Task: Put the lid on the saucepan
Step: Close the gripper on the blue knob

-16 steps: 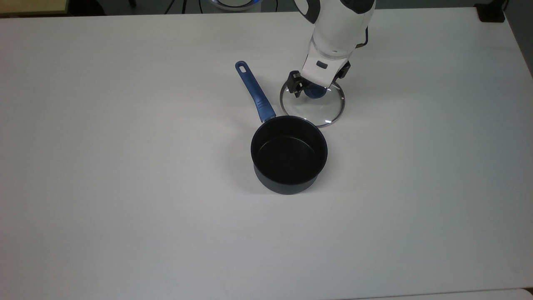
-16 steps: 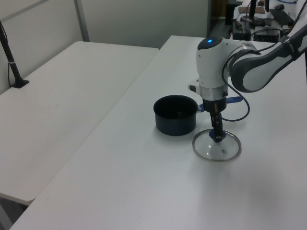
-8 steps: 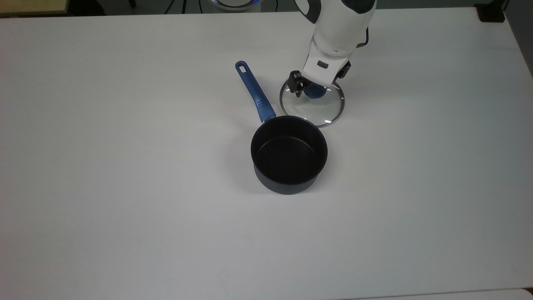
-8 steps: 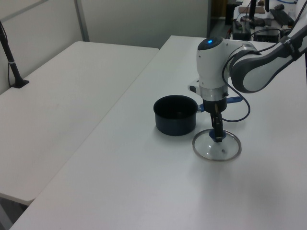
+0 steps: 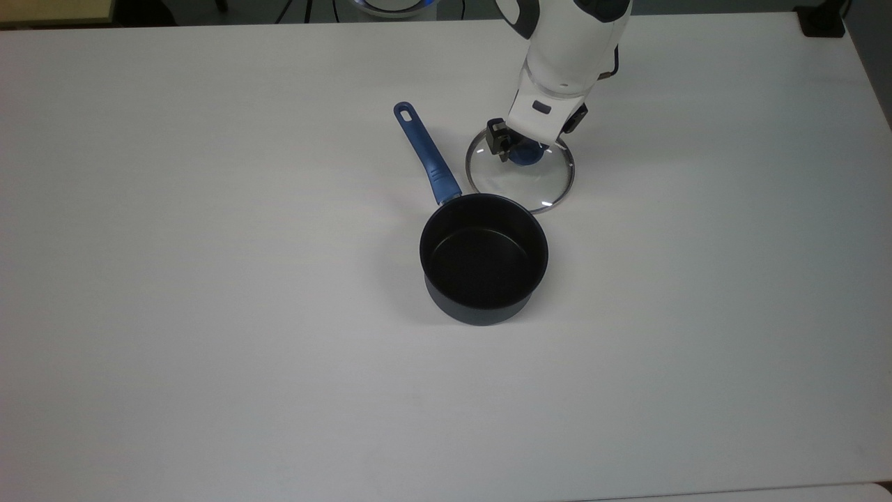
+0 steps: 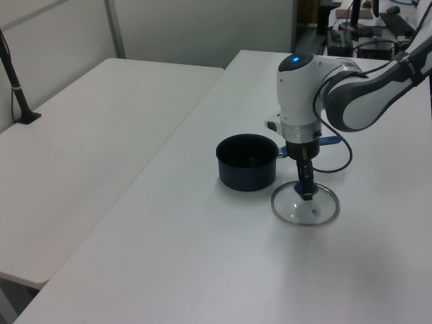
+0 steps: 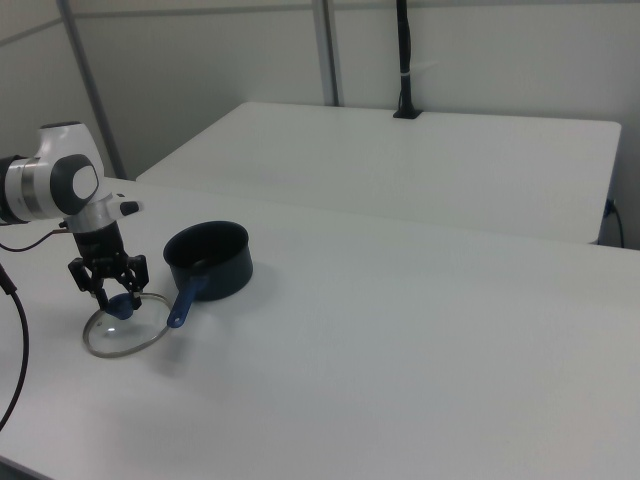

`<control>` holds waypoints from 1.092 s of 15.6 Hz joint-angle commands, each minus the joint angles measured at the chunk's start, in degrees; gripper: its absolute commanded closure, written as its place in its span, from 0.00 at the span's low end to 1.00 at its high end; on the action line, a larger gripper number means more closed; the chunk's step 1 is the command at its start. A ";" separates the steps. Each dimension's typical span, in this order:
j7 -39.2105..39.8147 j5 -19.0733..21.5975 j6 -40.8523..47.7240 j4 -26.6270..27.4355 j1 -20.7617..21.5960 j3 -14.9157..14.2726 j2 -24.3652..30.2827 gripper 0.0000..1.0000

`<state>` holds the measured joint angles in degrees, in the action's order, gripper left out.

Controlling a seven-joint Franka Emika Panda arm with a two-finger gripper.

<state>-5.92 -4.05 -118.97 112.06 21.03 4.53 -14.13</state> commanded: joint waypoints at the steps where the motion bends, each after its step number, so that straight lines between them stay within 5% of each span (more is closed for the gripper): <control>1: -1.47 -0.87 0.14 2.29 0.24 0.13 2.70 0.32; 11: -1.03 -0.26 3.13 2.03 -0.29 0.13 5.08 0.37; 17: 0.72 -0.26 3.13 2.11 -0.29 0.13 4.20 0.07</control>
<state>-6.10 -4.05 -116.36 112.99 20.79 4.52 -10.90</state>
